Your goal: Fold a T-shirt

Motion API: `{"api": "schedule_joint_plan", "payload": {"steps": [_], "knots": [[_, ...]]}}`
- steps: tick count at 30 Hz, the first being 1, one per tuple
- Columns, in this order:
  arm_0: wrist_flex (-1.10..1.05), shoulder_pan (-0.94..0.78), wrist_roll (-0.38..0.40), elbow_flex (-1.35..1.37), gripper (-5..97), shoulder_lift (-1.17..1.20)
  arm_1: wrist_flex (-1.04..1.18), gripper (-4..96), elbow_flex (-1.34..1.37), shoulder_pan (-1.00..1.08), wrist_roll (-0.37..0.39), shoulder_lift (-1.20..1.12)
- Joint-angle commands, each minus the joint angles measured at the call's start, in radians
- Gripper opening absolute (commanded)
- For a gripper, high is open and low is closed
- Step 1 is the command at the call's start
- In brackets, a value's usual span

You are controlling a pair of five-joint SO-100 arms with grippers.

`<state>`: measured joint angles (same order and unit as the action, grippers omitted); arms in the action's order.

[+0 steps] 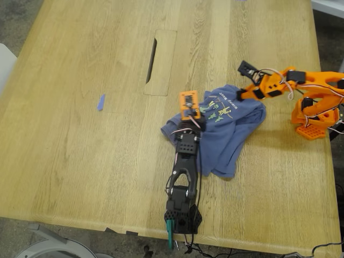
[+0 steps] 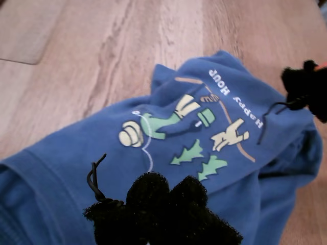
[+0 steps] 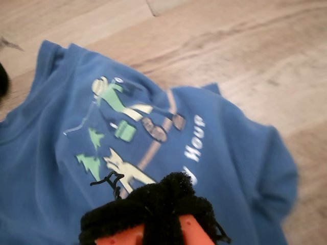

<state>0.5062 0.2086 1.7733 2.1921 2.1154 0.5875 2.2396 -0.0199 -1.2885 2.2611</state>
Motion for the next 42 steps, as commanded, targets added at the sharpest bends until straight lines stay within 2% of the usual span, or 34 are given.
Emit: {"api": "schedule_joint_plan", "payload": {"steps": [1, 9, 16, 27, 37, 42], "knots": [[-0.078, 0.058, 0.02, -0.078, 0, -0.063, -0.133, 0.2, -0.06, -0.026, -0.012, -0.083], [-0.209, 0.072, 0.026, -0.126, 0, -0.276, -0.376, 0.2, -0.115, -0.087, -0.023, -0.331], [-0.293, 0.014, 0.032, -0.14, 0, -0.394, -0.449, 0.2, 0.069, -0.089, 0.028, -0.341], [-0.308, -0.169, 0.031, -0.087, 0, -0.413, -0.371, 0.2, 0.41, -0.061, 0.072, -0.091], [-0.327, -0.279, 0.029, 0.0, 0, -0.405, -0.078, 0.2, 0.684, 0.044, 0.072, 0.342], [-0.31, -0.324, 0.025, 0.051, 0, -0.367, 0.041, 0.2, 0.69, 0.087, 0.069, 0.422]]}}
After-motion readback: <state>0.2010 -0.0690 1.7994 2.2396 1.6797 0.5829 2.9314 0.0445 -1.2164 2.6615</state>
